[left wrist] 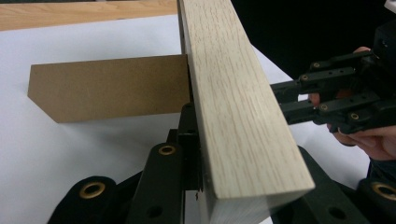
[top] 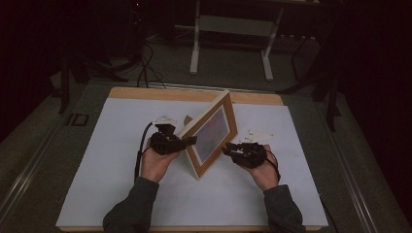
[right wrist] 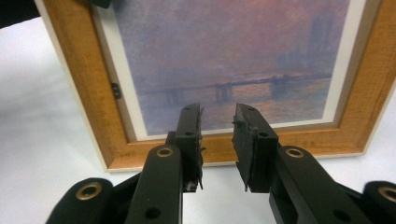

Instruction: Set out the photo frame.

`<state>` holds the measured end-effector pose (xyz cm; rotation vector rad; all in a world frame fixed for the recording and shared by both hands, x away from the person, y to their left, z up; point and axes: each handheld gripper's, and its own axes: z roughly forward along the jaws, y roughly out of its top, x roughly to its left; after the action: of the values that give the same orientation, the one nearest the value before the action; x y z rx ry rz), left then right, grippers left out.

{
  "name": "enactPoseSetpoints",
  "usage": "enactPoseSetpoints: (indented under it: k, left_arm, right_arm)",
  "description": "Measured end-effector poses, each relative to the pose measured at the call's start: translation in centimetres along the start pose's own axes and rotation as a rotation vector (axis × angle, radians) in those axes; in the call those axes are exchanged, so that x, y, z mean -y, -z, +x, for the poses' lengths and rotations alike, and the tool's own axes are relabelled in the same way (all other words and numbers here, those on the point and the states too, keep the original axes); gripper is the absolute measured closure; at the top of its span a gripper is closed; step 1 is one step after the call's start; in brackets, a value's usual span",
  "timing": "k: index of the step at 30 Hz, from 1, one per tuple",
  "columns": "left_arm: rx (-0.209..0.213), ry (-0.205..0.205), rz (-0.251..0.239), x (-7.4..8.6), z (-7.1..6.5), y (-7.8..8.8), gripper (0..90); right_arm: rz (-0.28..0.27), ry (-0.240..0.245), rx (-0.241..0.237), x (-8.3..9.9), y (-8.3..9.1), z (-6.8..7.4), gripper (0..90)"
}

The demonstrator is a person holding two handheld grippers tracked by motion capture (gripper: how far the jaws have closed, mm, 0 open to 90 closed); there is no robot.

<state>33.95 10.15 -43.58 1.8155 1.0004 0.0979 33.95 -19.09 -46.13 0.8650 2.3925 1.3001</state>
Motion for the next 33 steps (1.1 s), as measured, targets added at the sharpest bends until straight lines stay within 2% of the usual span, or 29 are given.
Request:
enactPoseSetpoints:
  k: [6,9,15,18,20,21,25,26,27,28,31,32,33]
  left_arm:
    - [0.027,-0.024,0.010,0.0,0.0,0.1,75.0]
    - [0.046,-0.035,0.014,0.1,0.1,0.2,75.0]
    - [0.076,-0.054,0.026,0.0,0.3,0.1,75.0]
    - [0.099,-0.078,0.036,-0.1,0.3,0.1,75.1]
    - [0.107,-0.086,0.040,-0.2,0.3,0.0,75.1]
    - [0.119,-0.106,0.048,-0.3,0.2,0.0,75.1]
    - [0.146,-0.141,0.061,-0.5,0.0,-0.2,75.2]
    - [0.146,-0.141,0.061,-0.5,0.0,-0.2,75.3]
    - [0.165,-0.153,0.065,-0.6,0.1,-0.3,75.3]
    - [0.175,-0.158,0.065,-0.6,0.2,-0.4,75.5]
    - [0.213,-0.179,0.075,-0.8,0.6,-0.6,75.5]
    - [0.213,-0.179,0.075,-0.8,0.6,-0.6,75.5]
    - [0.231,-0.191,0.083,-1.0,0.8,-0.8,75.5]
  right_arm:
    - [-0.006,-0.018,0.027,0.1,0.3,-0.5,71.9]
    - [-0.003,-0.015,0.072,0.1,0.5,-1.0,72.5]
    - [-0.026,-0.074,0.168,-0.1,1.4,-2.6,86.4]
    - [-0.050,-0.106,0.207,-0.3,1.7,-3.5,88.0]
    - [-0.058,-0.116,0.214,-0.4,1.8,-3.8,88.0]
    - [-0.061,-0.125,0.220,-0.4,1.9,-4.1,87.4]
    - [-0.069,-0.135,0.210,-0.9,2.0,-5.3,71.5]
    - [-0.069,-0.135,0.210,-0.9,2.0,-5.3,71.5]
    - [-0.074,-0.133,0.212,-1.0,2.1,-5.5,67.1]
    - [-0.084,-0.139,0.189,-1.3,2.1,-6.1,57.5]
    - [-0.082,-0.140,0.162,-1.5,2.0,-6.7,49.2]
    - [-0.082,-0.140,0.162,-1.5,2.0,-6.7,49.2]
    - [-0.084,-0.140,0.156,-1.6,2.0,-6.8,47.4]
